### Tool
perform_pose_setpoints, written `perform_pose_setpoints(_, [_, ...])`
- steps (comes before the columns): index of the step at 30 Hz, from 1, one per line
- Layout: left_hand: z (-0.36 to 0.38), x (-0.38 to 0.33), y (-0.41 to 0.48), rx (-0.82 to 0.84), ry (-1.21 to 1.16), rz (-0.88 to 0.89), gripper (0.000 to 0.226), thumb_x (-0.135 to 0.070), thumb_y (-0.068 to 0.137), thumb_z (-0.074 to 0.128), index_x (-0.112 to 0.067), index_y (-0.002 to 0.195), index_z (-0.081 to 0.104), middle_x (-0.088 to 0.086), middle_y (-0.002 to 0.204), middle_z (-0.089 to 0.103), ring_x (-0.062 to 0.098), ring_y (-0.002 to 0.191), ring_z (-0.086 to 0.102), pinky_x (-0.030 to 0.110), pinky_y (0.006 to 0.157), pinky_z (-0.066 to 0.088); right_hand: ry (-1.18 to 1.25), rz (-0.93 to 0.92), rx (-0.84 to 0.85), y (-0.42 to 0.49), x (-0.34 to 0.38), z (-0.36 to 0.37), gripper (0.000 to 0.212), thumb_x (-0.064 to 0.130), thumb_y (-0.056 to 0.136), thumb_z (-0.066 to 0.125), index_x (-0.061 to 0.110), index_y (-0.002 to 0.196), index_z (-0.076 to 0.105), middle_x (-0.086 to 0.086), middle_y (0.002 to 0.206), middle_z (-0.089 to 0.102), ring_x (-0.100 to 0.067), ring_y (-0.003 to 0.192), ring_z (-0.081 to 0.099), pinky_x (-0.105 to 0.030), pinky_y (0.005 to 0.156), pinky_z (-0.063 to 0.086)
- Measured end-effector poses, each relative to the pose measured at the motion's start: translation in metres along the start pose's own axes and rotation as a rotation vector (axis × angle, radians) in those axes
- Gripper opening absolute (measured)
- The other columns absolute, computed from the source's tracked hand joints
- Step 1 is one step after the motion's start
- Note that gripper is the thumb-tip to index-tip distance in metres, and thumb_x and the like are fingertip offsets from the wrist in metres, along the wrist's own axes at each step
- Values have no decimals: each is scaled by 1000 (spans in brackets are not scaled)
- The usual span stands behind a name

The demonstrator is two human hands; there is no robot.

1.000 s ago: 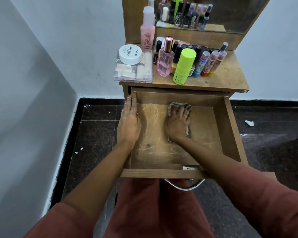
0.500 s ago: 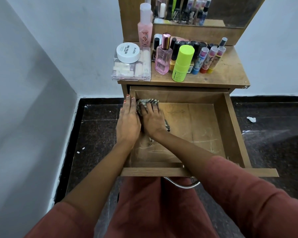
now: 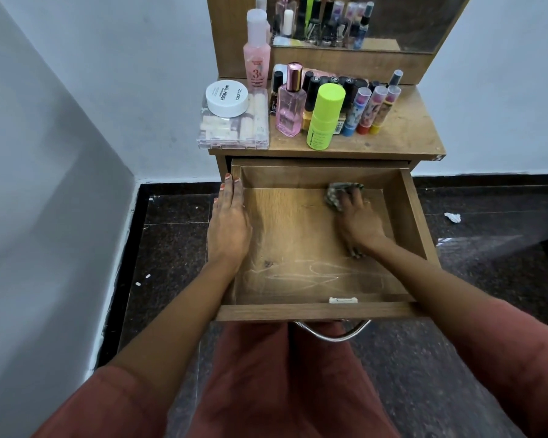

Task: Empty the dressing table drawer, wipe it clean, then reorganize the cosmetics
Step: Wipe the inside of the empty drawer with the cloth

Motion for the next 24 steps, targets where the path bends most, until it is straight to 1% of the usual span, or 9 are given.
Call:
perform_pose_setpoints(3, [0, 0, 0, 1, -1, -3, 54, 0, 96, 30, -9, 146, 13, 7, 157, 5, 22, 145, 9, 35, 120, 13, 24, 66, -10, 1, -30, -9, 50, 10, 93, 39, 6, 141, 24, -20, 149, 18, -41, 132, 30, -50, 106, 34])
perform_pose_setpoints(6, [0, 0, 0, 0, 3, -2, 55, 1, 96, 30, -9, 146, 12, 7, 157, 4, 22, 145, 9, 35, 120, 12, 52, 85, -1, 4, -30, -7, 49, 7, 91, 40, 4, 139, 27, -22, 147, 19, -42, 130, 31, -49, 106, 34])
perform_pose_setpoints(9, [-1, -1, 0, -6, 0, 3, 54, 2, 95, 30, -7, 146, 13, 8, 157, 5, 22, 145, 10, 34, 120, 12, 50, 89, -30, 5, -26, -5, 48, 7, 91, 40, 2, 137, 29, -24, 146, 20, -44, 128, 34, -50, 104, 37])
perform_pose_setpoints(12, [-2, -1, -1, -1, -5, 16, 54, 1, 95, 29, -6, 146, 13, 9, 157, 5, 22, 145, 9, 34, 120, 10, 22, 99, -20, 1, -27, -4, 48, 7, 93, 37, 1, 139, 25, -24, 147, 17, -44, 128, 34, -50, 103, 37])
perform_pose_setpoints(14, [-2, 0, -1, 1, -7, 15, 54, 2, 95, 30, -7, 146, 13, 9, 157, 5, 23, 145, 9, 34, 120, 10, 3, 128, 8, -7, -22, -1, 48, 6, 95, 34, -1, 140, 20, -26, 149, 12, -45, 132, 29, -49, 103, 37])
perform_pose_setpoints(16, [-2, 0, 0, -9, 4, 19, 55, 2, 95, 30, -7, 146, 13, 9, 157, 6, 23, 145, 10, 33, 120, 9, 15, 195, 44, -14, -18, 6, 49, 5, 96, 30, -5, 141, 13, -28, 149, 9, -45, 136, 23, -46, 105, 36])
perform_pose_setpoints(18, [-2, 1, 1, -15, 17, 32, 55, 1, 95, 31, -6, 146, 13, 11, 156, 7, 23, 145, 8, 33, 120, 5, 17, 253, 68, -21, -14, 11, 49, 3, 97, 28, -9, 140, 9, -29, 148, 11, -43, 138, 20, -42, 107, 34])
perform_pose_setpoints(21, [-1, 3, 0, -14, 9, 37, 55, 1, 95, 32, -6, 146, 12, 11, 156, 7, 21, 146, 6, 32, 119, 3, 55, 299, 66, -27, -14, 13, 47, 3, 97, 30, -8, 139, 13, -29, 147, 14, -40, 135, 27, -41, 106, 35])
perform_pose_setpoints(24, [-1, 3, 0, -15, 6, 40, 55, 1, 95, 32, -6, 146, 12, 10, 157, 6, 21, 146, 5, 31, 119, 2, 76, 242, -16, -21, -22, 8, 46, 2, 95, 35, -10, 137, 19, -29, 143, 22, -41, 132, 31, -42, 109, 32])
Point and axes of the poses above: each hand's wrist, its own y-axis towards the middle knuckle, its own z-axis out of the palm, x = y × z, the point moved 1 cm from there along y, towards the middle knuckle
